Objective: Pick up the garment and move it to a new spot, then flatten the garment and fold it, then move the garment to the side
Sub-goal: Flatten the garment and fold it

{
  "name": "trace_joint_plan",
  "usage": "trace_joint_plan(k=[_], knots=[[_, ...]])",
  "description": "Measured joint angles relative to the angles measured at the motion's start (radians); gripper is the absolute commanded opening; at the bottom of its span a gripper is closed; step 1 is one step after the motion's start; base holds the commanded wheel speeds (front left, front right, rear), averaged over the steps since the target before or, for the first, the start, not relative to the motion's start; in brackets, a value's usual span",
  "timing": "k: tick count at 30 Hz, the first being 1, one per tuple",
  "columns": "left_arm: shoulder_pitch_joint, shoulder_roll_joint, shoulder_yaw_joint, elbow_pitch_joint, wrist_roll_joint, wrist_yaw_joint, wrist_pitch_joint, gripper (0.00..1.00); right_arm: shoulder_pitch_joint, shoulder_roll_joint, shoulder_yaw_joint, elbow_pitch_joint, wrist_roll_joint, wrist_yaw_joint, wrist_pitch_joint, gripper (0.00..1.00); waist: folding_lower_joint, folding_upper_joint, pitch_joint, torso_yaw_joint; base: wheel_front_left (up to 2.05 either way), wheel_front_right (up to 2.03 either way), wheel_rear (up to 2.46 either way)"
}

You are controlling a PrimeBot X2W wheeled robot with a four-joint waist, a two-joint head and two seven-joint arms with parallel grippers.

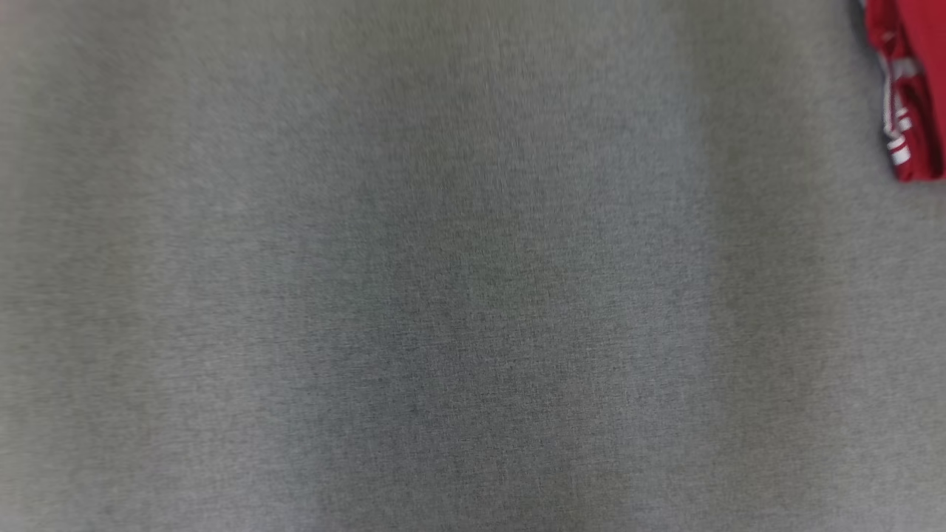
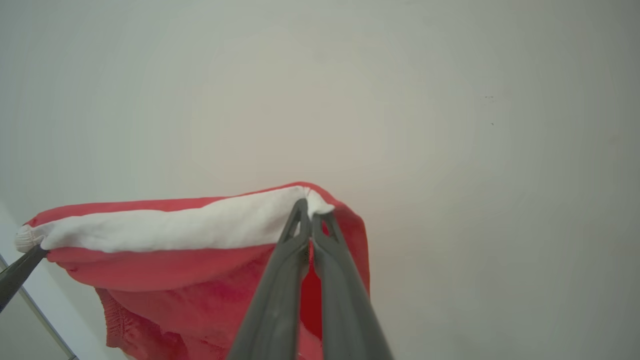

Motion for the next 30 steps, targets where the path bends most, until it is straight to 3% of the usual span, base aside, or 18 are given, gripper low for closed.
trace_joint_plan(k=[8, 15, 20, 24, 30], knots=[[-0.197, -0.014, -0.115, 0.119, -0.055, 0.000, -0.052, 0.00, -0.206, 0.025, 0.036, 0.129, -0.063, 0.000, -0.050, 0.00, 0.0000, 0.0001, 0.141, -0.014, 0.00, 0.00, 0.00], [-0.184, 0.001, -0.191, 0.142, -0.150, 0.000, -0.124, 0.00, -0.191, -0.002, 0.094, 0.122, -0.021, 0.000, -0.063, 0.00, -0.0001, 0.0001, 0.224, -0.020, 0.00, 0.00, 0.00], [-0.026, 0.008, -0.225, 0.084, -0.244, 0.000, -0.206, 0.00, -0.040, -0.078, 0.143, 0.025, 0.058, 0.000, -0.072, 0.00, -0.0001, 0.0001, 0.229, -0.015, 0.00, 0.00, 0.00], [0.129, 0.025, -0.228, 0.005, -0.256, 0.000, -0.237, 0.00, 0.135, -0.146, 0.166, -0.099, 0.129, 0.000, -0.077, 0.00, -0.0006, -0.0001, 0.194, -0.011, 0.00, 0.00, 0.00], [0.453, 0.052, -0.172, -0.216, -0.228, 0.064, -0.245, 0.00, 0.504, -0.242, 0.157, -0.308, 0.216, 0.000, -0.084, 0.00, -0.0006, -0.0002, 0.109, -0.003, 0.00, 0.00, 0.00]])
